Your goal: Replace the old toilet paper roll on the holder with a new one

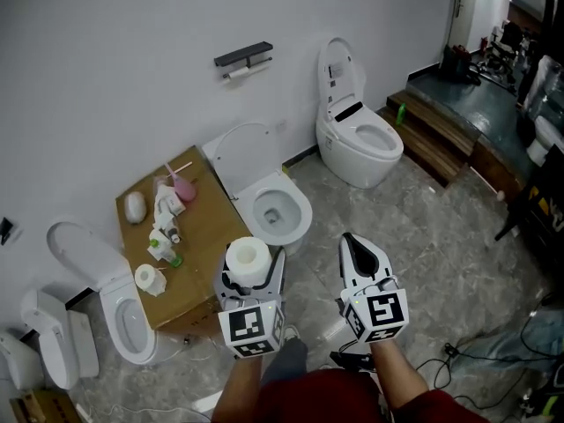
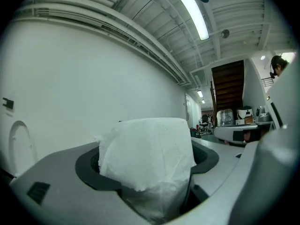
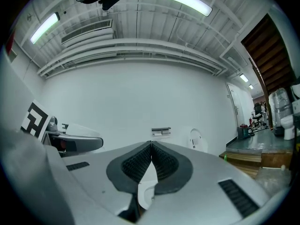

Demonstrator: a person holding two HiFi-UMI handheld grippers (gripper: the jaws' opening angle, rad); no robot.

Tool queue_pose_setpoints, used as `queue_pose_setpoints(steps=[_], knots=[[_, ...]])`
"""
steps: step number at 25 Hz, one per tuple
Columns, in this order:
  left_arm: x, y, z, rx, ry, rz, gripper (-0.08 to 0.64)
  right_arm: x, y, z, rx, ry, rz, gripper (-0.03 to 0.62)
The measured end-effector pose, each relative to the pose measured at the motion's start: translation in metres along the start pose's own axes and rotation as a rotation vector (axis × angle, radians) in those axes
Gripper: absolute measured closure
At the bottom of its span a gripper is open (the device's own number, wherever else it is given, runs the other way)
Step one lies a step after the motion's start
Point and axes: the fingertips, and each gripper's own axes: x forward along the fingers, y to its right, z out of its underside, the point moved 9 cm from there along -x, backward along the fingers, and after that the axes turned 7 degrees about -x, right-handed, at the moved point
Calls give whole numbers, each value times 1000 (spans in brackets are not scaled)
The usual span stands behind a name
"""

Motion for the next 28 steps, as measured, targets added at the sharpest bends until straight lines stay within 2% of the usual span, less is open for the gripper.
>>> queue_pose_setpoints(steps=[15,22,28], knots=[[137,-104,-26,-38,29,32,110,175,-17,-5,-44,-29,4,575],[186,-116,-29,-34,25,45,110,222,-1,-1,-32,-27,32,575],[235,-108,-27,-33,23,26,110,267,34,10,-31,-28,-5,575]])
